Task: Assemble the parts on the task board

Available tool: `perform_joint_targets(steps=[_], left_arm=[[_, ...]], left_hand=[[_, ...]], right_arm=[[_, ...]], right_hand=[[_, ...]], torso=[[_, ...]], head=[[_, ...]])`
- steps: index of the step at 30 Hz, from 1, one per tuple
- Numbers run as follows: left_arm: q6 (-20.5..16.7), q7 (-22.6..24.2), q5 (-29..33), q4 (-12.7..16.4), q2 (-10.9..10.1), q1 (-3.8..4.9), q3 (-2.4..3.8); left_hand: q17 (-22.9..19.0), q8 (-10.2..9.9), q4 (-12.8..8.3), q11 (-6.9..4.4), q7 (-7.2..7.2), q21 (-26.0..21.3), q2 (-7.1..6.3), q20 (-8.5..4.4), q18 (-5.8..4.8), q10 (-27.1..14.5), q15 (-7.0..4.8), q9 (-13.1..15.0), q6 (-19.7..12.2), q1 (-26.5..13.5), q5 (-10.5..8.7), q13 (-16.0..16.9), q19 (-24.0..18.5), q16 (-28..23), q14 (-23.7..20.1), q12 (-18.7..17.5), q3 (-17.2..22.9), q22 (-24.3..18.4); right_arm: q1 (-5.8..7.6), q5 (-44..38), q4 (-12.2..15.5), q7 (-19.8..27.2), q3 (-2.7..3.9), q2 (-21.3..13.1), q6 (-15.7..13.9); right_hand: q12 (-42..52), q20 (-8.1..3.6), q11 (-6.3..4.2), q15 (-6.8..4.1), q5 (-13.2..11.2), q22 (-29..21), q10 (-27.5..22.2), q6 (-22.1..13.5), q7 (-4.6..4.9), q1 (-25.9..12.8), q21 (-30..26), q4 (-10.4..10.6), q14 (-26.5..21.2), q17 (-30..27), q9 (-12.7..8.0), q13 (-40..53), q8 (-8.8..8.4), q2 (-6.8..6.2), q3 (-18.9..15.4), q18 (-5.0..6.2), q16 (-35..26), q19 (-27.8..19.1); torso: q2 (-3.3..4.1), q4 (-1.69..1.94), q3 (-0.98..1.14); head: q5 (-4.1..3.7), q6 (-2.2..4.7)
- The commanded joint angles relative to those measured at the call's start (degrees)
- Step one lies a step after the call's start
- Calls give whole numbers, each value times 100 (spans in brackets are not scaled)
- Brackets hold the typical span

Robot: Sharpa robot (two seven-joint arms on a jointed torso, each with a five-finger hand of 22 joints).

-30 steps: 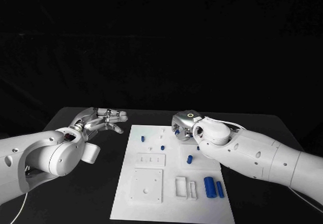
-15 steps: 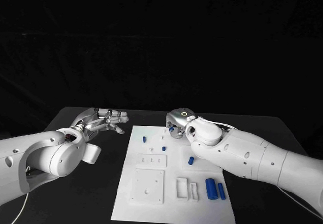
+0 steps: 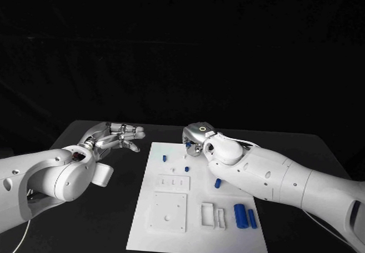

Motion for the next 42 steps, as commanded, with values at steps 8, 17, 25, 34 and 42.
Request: perform_joint_targets(steps=[8, 17, 25, 34, 42], left_arm=[[80, 28, -46, 34, 24, 40, 9], [85, 25, -60, 43, 34, 58, 10], [88, 23, -64, 47, 38, 63, 10], [93, 18, -67, 36, 49, 65, 10], [84, 19, -67, 39, 47, 65, 10]], left_hand=[[-12, -26, -16, -7, 15, 58, 59, -11, 89, -42, -6, 7, -24, 1, -12, 9, -54, 36, -34, -17, -50, -12], [-12, -26, -16, -7, 15, 58, 59, -11, 89, -42, -6, 7, -24, 1, -12, 9, -54, 36, -34, -17, -50, -12], [-12, -26, -16, -7, 15, 58, 59, -11, 89, -42, -6, 7, -24, 1, -12, 9, -54, 36, -34, -17, -50, -12], [-12, -26, -16, -7, 15, 58, 59, -11, 89, -42, -6, 7, -24, 1, -12, 9, -54, 36, -34, -17, -50, -12], [-12, -26, -16, -7, 15, 58, 59, -11, 89, -42, -6, 7, -24, 1, -12, 9, -54, 36, -34, -17, -50, -12]], right_arm=[[0, -77, -109, 99, 2, 68, -55], [-2, -80, -254, 80, -1, 138, -33], [-6, -85, -369, 94, -6, 185, 21], [-11, -74, -416, 125, -13, 203, 87], [-16, -27, -434, 194, -19, 209, 148]], right_hand=[[7, 0, 0, -27, 14, 38, 22, 14, -5, 15, -48, -3, -18, -2, -2, 14, 27, -53, 0, 64, 38, 70], [7, 2, 2, -26, 25, 74, 18, 11, -3, 14, -94, -2, -18, -4, -3, 14, 27, -53, -15, 66, 37, 82], [7, 2, 2, -26, 25, 74, 18, 11, -3, 14, -94, -2, -18, -4, -3, 14, 27, -53, -15, 66, 37, 82], [7, 2, 2, -25, 32, 110, 12, 7, -3, 4, -145, 2, -19, -6, -3, 14, 27, -52, -30, 61, 36, 93], [7, 5, 1, -23, 15, 145, 3, 4, -3, -7, -211, 12, -16, -12, -3, 14, 29, -35, -106, 57, 27, 111]], torso=[[33, 51, -22], [38, 45, -26], [50, 41, -30], [57, 39, -40], [58, 38, -48]], head=[[-1, 14], [16, 20], [28, 20], [24, 5], [21, 0]])
